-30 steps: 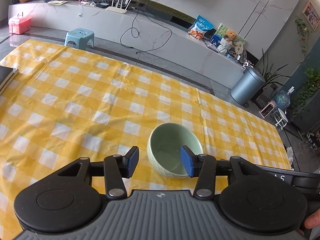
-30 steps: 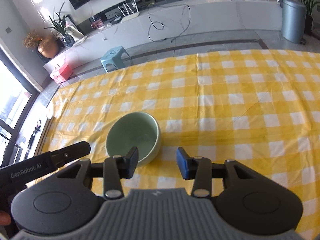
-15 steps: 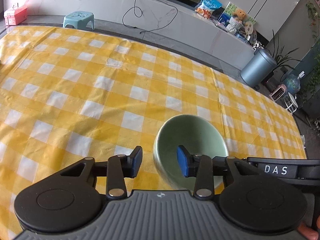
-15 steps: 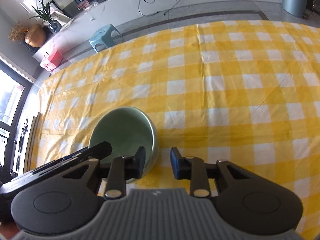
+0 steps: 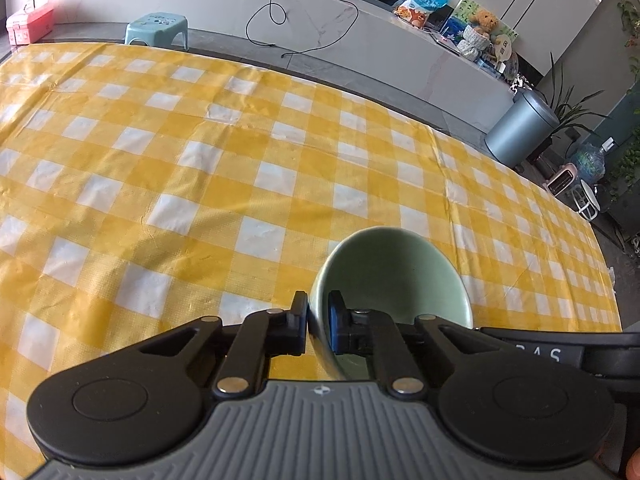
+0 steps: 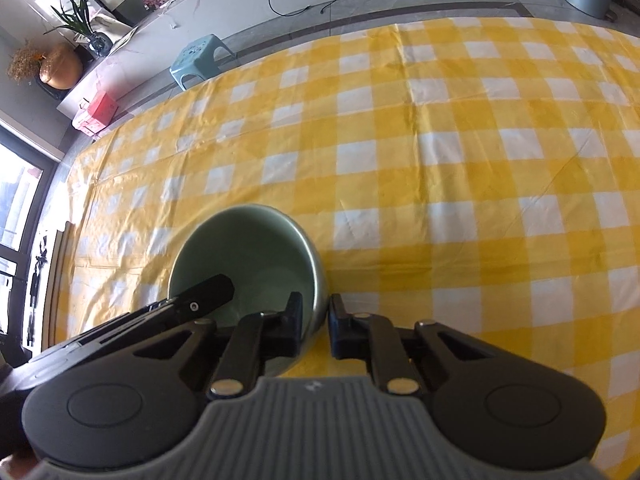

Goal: Organize plates and bowls
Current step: 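Close the left tool on the green bowl rim while the right tool grips it too, then carry the green bowl with both tools and lower it into the orange bowl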

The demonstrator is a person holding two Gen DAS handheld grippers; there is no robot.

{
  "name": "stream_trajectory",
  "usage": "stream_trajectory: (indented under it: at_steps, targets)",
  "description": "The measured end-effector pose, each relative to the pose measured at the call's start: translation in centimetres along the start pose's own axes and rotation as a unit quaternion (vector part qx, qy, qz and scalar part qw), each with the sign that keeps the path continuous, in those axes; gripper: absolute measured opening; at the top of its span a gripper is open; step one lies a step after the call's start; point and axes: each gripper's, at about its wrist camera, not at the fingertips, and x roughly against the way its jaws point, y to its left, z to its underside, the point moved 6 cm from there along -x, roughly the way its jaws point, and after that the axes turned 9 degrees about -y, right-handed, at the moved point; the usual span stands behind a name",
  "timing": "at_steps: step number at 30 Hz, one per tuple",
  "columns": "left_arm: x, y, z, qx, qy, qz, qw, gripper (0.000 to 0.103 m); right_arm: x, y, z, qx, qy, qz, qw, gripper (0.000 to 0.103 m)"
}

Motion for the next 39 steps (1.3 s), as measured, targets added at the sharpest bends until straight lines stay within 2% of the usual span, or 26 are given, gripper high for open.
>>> stream_trajectory:
  at_steps: [6,14,24,29,39]
  targets:
    - [2.1,-0.6,-0.2,0.004,-0.012,0.004,0.9999,0.010,1.7,0.0,0.5,-0.018,-0.010,-0.011,1.000,0.011]
    - [7.4,-2.3,-0.2,-0.005,-0.045,0.013,0.9989,0.009,7.6,0.9,1.8,-0.020,-0.055,-0.032,0.998,0.011]
    - [15.3,-4.4,1.7,-0.014,-0.091,0.036,0.9952,0.009,16.2,1.9,5.3,-0.013,-0.120,-0.057,0.991,0.011]
    - [18.1,-5.7,3.2,-0.029,-0.106,0.039,0.9931,0.009,19.4,1.1,8.0,-0.037,-0.135,-0.075,0.987,0.011]
    - [19.0,-6.9,7.4,-0.044,-0.079,0.052,0.9945,0.009,21.8,-2.2,13.0,-0.093,-0.139,-0.079,0.983,0.011]
